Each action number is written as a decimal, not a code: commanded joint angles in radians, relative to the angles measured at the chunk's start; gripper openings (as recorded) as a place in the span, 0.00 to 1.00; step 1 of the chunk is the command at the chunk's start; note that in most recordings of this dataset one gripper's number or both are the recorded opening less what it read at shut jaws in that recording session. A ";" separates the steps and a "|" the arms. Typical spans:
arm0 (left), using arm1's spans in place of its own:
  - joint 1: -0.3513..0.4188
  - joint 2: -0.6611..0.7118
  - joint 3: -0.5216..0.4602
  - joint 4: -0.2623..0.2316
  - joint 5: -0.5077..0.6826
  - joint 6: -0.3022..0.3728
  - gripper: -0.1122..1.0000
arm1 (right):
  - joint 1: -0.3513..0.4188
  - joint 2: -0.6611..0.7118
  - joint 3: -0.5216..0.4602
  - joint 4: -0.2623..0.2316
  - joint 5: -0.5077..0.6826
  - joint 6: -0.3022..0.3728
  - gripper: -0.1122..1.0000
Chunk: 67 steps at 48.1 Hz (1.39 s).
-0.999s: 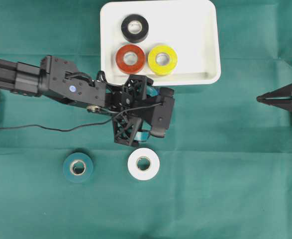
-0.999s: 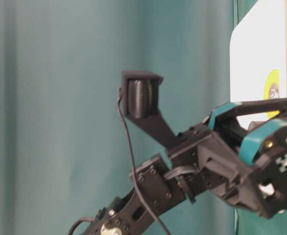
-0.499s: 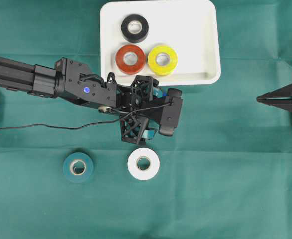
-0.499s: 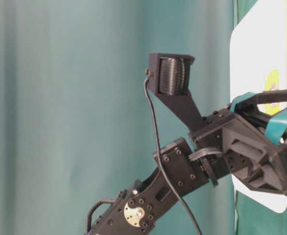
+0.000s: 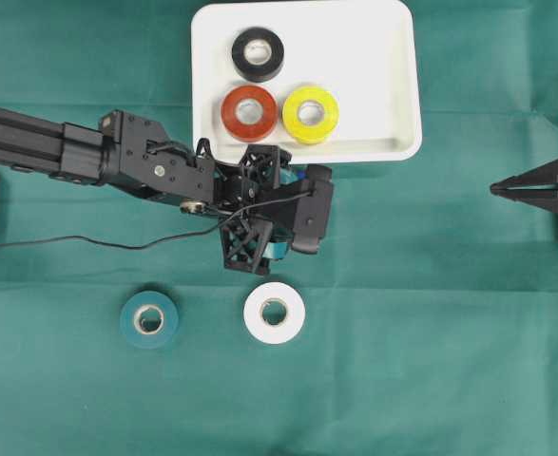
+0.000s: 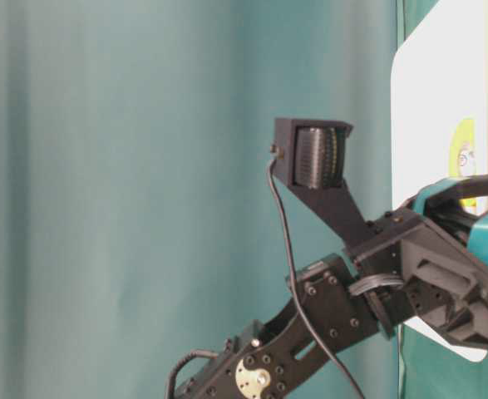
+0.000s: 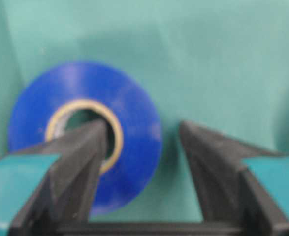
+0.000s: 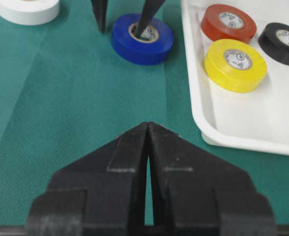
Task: Put the tape into the white case with the left arm.
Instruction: 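Move the open left gripper over the blue tape and grasp it, then carry the blue tape into the tray's upper right corner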
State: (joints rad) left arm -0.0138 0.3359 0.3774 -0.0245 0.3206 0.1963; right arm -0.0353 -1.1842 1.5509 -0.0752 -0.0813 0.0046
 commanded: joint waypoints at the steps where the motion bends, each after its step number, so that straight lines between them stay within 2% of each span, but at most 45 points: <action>1: 0.006 -0.014 0.002 0.000 0.002 -0.011 0.68 | -0.002 0.008 -0.012 0.000 -0.009 0.000 0.02; 20: 0.006 -0.017 0.000 0.000 0.002 -0.025 0.66 | -0.002 0.008 -0.011 0.000 -0.009 0.000 0.02; 23: 0.006 -0.018 0.000 0.000 0.003 -0.025 0.61 | -0.002 0.009 -0.011 0.000 -0.009 0.000 0.02; 28: 0.006 -0.021 0.000 0.000 0.003 -0.025 0.38 | 0.000 0.008 -0.011 0.000 -0.009 0.000 0.02; 30: 0.006 -0.025 0.000 0.000 0.003 -0.023 0.34 | -0.002 0.008 -0.011 0.002 -0.009 0.000 0.02; 47: 0.003 -0.074 -0.005 0.000 0.061 -0.023 0.34 | -0.002 0.008 -0.011 0.000 -0.009 0.000 0.02; 67: -0.015 -0.298 -0.008 0.002 0.198 -0.020 0.34 | 0.000 0.008 -0.011 0.000 -0.009 0.000 0.02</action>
State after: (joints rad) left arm -0.0276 0.1058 0.3866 -0.0261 0.4985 0.1749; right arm -0.0353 -1.1842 1.5509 -0.0752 -0.0813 0.0031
